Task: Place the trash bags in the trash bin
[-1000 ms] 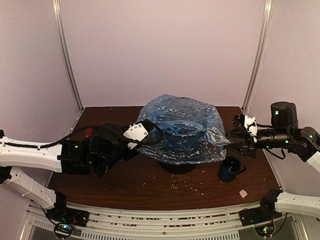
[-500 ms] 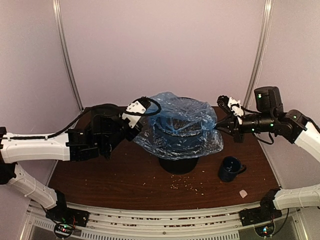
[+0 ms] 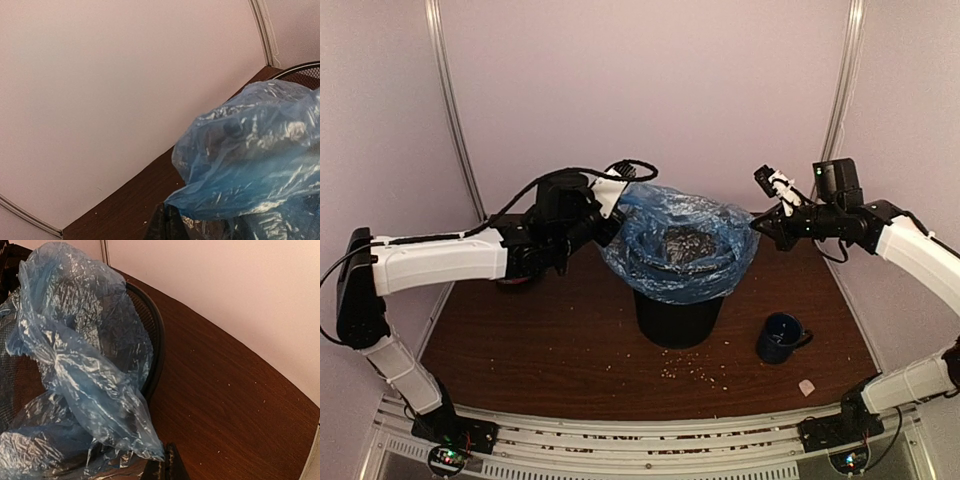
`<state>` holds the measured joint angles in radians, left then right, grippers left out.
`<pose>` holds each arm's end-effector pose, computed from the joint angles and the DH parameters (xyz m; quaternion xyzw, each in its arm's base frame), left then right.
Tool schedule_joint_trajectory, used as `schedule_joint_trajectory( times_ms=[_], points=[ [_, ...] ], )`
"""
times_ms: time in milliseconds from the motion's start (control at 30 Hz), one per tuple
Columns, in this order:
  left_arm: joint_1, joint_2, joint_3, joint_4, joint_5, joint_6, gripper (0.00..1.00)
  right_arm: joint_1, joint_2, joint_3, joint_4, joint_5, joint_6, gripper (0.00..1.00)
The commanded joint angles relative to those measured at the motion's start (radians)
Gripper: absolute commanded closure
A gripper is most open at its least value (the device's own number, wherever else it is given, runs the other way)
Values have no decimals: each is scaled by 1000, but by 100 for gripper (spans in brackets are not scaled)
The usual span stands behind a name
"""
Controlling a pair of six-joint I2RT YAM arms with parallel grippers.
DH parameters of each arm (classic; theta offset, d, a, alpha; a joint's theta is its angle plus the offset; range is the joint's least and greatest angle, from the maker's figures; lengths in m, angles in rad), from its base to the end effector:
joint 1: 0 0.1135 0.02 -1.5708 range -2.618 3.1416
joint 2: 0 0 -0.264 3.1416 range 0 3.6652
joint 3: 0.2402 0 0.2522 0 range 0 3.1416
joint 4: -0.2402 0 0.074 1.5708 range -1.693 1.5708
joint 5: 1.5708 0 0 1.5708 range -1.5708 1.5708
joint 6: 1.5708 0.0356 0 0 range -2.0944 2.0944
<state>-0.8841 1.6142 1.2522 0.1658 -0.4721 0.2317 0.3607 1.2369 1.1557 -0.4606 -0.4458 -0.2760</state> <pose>0.2569 -0.2878 0.3260 0.2720 0.7161 -0.0264 0.6423 0.2504 0.1109 0.3481 -0.3690 0.7723 0.2126 0.4713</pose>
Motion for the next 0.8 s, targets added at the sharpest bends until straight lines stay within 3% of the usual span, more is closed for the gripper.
schedule_joint_trajectory(
  times_ms=[0,200,500,767],
  points=[
    [34,63,96,-2,81,-44,100,-16,37,52,98,16,60,100],
    [80,134,201,-20,142,-69,100,-35,81,93,118,64,89,100],
    [194,314,432,-158,423,-187,100,-86,270,229,90,24,130,100],
    [233,383,456,-208,542,-248,100,-86,372,233,86,-13,126,100]
  ],
)
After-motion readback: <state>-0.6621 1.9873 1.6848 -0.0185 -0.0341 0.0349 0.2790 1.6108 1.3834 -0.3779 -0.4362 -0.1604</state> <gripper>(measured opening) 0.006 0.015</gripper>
